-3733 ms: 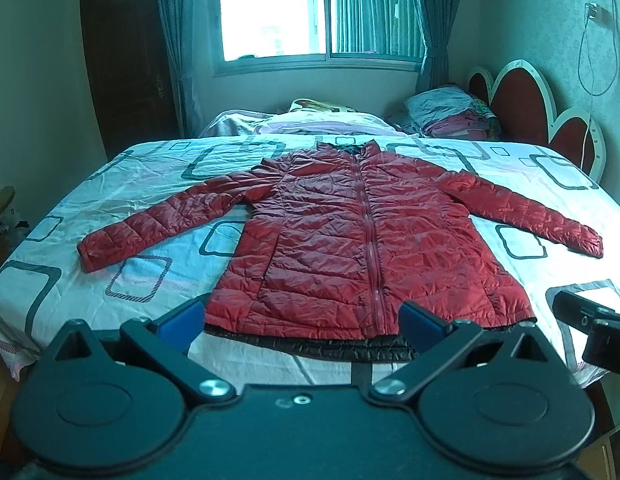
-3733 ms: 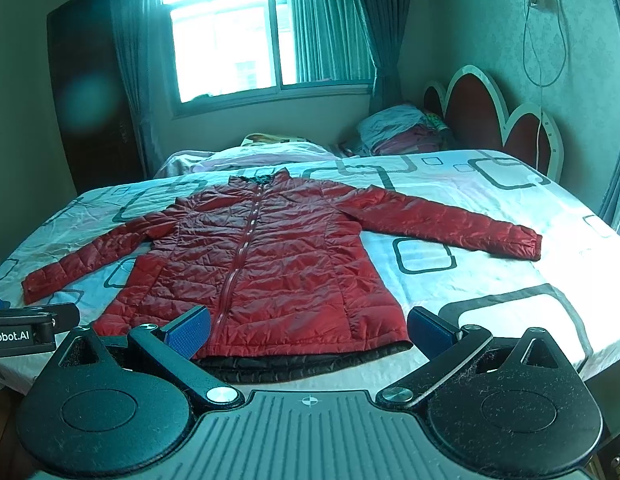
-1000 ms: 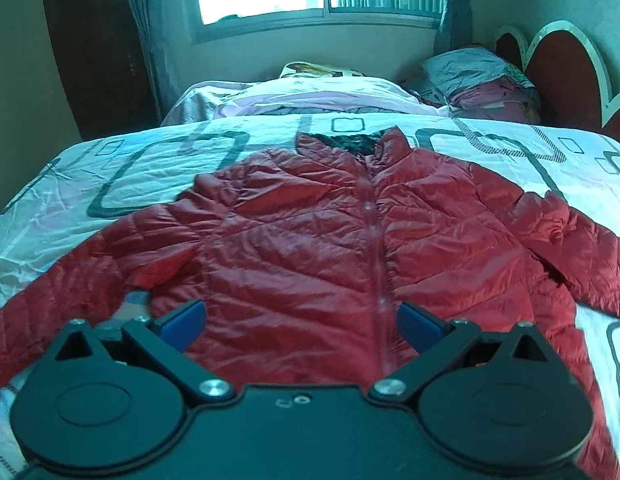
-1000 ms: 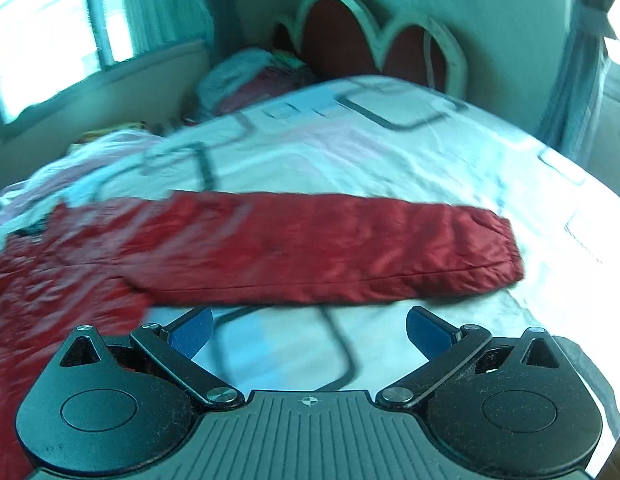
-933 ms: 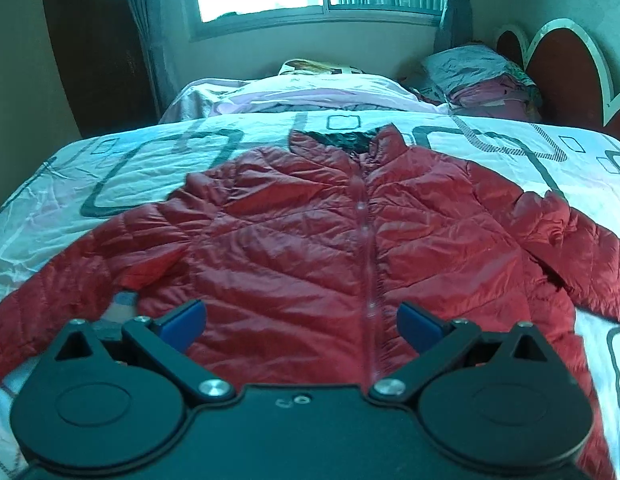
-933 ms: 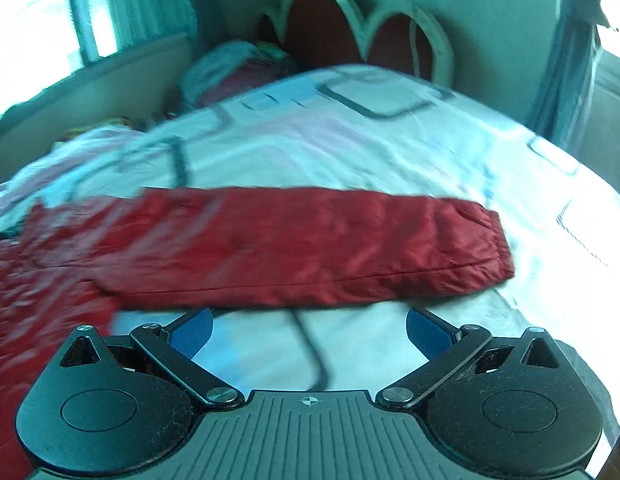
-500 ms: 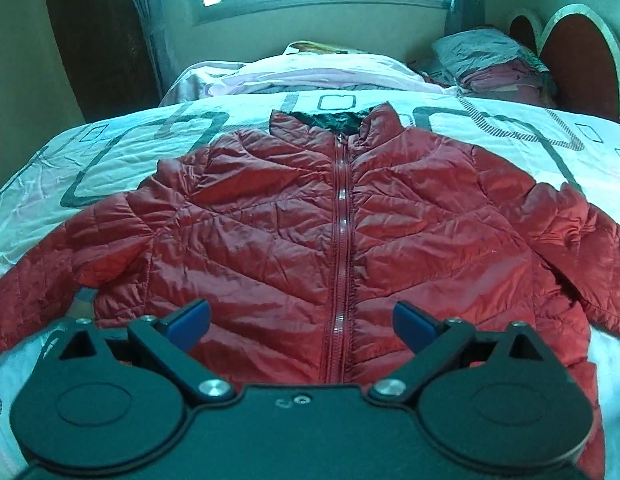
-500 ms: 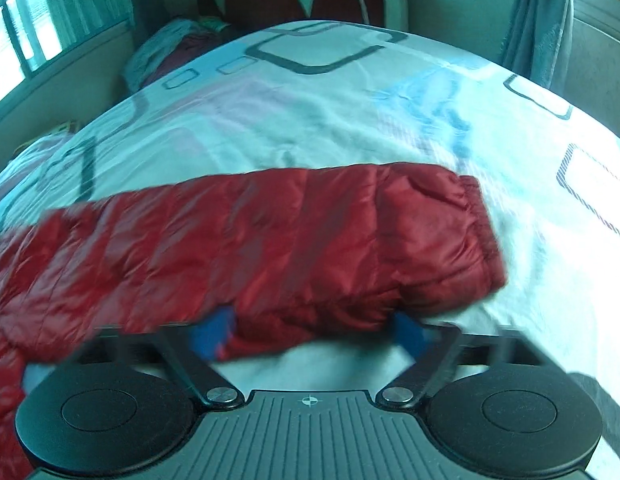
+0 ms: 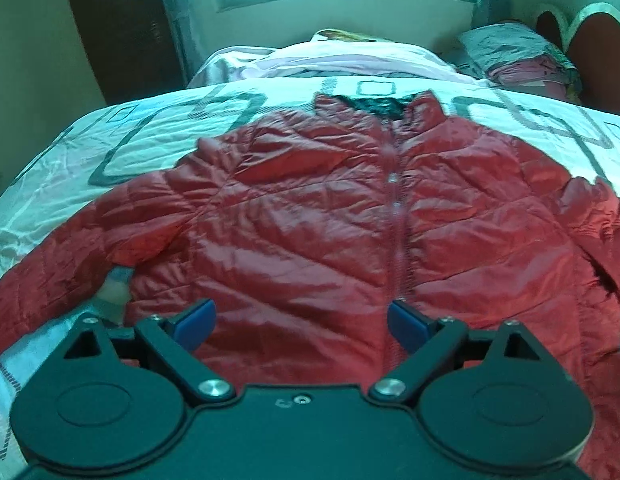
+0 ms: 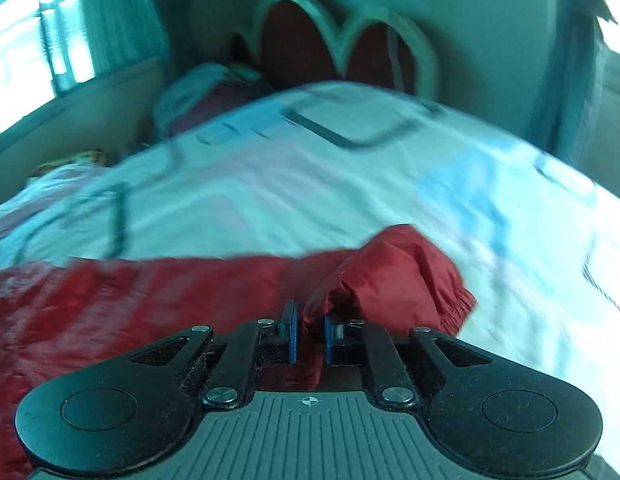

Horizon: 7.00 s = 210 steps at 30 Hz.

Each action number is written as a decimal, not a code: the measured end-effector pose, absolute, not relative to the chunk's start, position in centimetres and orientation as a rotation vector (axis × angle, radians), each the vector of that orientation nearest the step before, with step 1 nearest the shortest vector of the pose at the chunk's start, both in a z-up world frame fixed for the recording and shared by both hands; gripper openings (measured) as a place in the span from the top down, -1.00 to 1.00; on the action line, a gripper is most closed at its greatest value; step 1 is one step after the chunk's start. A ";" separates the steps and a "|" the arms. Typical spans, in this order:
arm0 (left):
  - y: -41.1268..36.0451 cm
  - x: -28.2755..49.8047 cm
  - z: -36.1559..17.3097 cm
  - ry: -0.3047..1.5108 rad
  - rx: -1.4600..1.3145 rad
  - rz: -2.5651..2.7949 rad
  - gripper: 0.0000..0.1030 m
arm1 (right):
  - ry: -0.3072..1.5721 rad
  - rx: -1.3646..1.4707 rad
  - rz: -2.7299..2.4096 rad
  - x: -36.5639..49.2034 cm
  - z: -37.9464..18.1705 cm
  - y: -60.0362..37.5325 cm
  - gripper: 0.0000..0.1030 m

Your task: Fold large clothes

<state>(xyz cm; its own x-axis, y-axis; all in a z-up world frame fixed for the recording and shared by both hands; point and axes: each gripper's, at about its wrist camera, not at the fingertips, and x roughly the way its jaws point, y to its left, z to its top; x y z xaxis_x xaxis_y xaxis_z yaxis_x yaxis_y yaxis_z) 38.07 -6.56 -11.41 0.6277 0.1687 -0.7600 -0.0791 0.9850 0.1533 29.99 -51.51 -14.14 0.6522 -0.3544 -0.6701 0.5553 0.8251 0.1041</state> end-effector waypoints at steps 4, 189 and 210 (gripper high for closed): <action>-4.1 38.0 -11.3 0.885 0.085 0.160 -0.80 | 0.649 0.245 -0.404 32.5 -12.2 -46.0 0.77; 36.2 27.9 -15.2 0.606 -0.716 0.783 0.88 | 0.898 -0.068 -0.065 43.7 -19.9 -20.5 0.04; 4.7 41.9 -7.5 0.569 -0.244 -0.222 0.90 | 0.837 0.082 -0.024 42.3 -16.3 -23.9 0.04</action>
<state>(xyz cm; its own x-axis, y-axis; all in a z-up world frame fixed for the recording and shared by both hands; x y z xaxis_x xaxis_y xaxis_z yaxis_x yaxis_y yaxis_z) 41.88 4.72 -7.49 0.8200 -0.2734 -0.5029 0.1394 0.9475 -0.2878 42.26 -23.90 -16.35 0.6695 0.0110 -0.7428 0.0536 0.9966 0.0630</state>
